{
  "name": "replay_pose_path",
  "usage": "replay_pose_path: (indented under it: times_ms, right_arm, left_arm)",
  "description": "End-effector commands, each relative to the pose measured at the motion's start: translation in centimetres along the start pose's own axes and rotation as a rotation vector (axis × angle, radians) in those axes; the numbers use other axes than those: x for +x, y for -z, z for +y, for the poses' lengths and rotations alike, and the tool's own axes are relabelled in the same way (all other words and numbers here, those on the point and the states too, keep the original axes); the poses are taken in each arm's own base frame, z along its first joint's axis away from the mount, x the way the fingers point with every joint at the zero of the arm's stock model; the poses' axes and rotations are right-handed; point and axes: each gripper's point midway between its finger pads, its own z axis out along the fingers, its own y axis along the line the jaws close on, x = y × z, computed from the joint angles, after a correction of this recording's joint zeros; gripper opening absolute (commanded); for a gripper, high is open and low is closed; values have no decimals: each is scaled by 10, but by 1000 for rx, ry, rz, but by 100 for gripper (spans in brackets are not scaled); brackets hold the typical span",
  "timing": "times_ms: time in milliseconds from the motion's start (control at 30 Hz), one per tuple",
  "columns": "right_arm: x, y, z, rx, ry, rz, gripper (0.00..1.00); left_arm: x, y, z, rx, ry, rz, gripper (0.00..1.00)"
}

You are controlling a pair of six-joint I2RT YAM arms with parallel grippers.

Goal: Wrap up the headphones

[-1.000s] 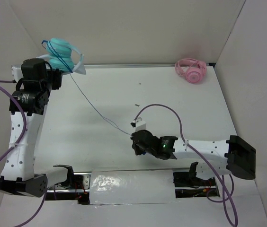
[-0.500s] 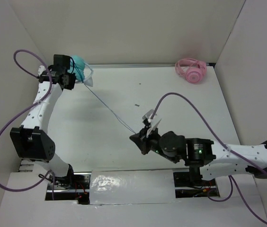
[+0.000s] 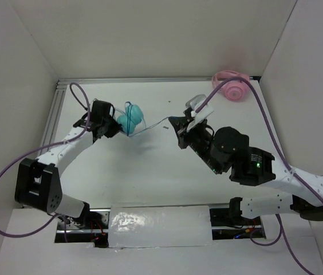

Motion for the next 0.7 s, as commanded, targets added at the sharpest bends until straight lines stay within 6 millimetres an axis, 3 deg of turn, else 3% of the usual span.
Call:
replay_pose_path:
  times_ms: [0,33,100,133,267,433,600,667]
  right_arm:
    - [-49,1,-30,49,24,-113,0]
    - [-53,-3,-46,92,22,-124,0]
    - [-59,-9,-49,73,28,-136,0]
    - [-61,-14,-62,108,24,-140,0]
    - [-62,-31,-73,78,10,-150,0]
    - [-55,-56,-97,80,-28,-170,0]
    - [-62,-62,-114,93,-52,-205,0]
    - [-55,-64,-123,115,-65,-195,0]
  left_arm:
    - [-2,43,-67,359,-151,-76,0]
    - [8,48,-60,368,-189,-63,0]
    - [33,57,-64,444,-271,-7,0]
    - [44,61,-60,463,-313,7,0]
    - [86,84,-62,591,-438,115,0]
    - [118,114,-60,693,-569,178,0]
    - [140,131,-51,687,-593,247,0]
    - [156,150,-54,789,-631,281,0]
